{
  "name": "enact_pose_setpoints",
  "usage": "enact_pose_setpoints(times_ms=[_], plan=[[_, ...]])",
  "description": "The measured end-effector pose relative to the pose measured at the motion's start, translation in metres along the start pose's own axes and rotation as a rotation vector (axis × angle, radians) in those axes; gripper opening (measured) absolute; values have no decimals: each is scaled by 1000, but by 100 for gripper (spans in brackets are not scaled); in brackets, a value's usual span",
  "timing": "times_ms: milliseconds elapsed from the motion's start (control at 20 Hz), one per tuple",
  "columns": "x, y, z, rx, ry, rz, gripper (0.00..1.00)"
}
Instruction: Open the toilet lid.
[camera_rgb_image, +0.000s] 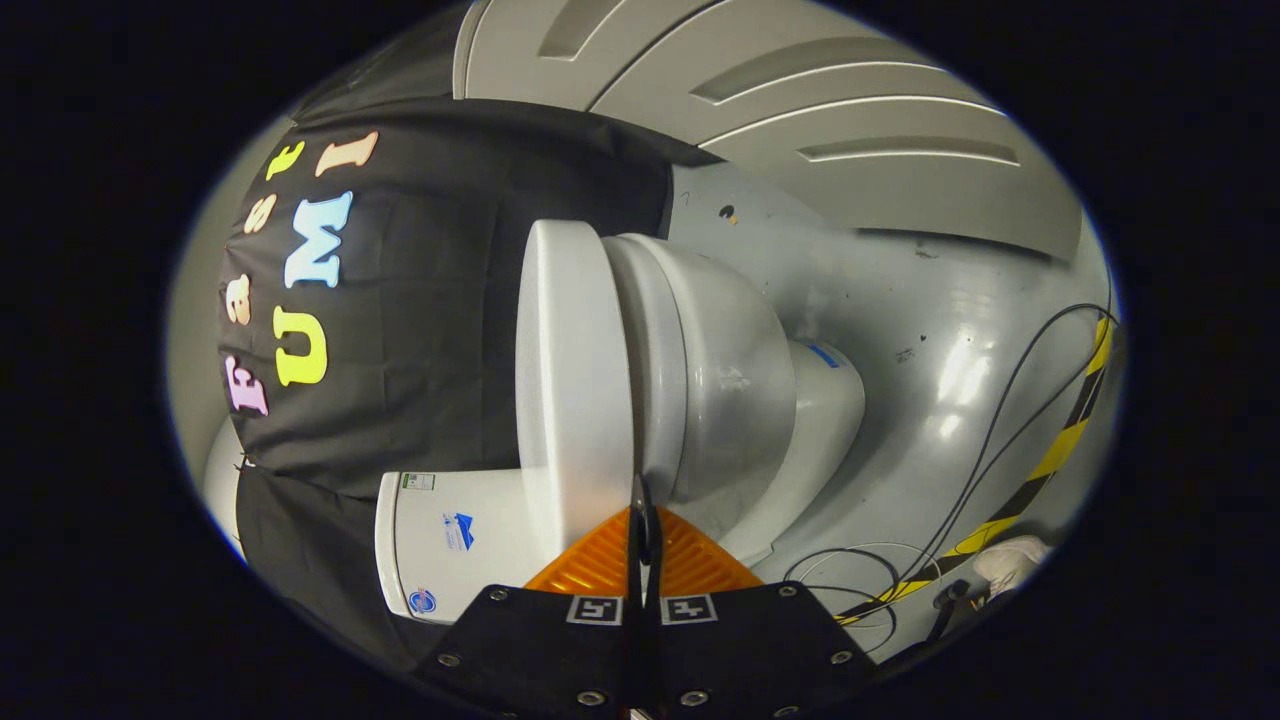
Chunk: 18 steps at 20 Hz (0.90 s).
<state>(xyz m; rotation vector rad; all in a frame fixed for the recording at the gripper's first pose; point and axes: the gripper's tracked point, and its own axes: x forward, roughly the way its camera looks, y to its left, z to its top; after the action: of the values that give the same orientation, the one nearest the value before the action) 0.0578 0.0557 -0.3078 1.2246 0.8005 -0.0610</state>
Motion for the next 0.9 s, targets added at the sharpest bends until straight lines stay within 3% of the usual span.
enact_pose_setpoints(times_ms=[450,900], plan=[[-26,57,-1,-268,-76,-41,0],[-43,106,-13,-435,-168,-65,0]])
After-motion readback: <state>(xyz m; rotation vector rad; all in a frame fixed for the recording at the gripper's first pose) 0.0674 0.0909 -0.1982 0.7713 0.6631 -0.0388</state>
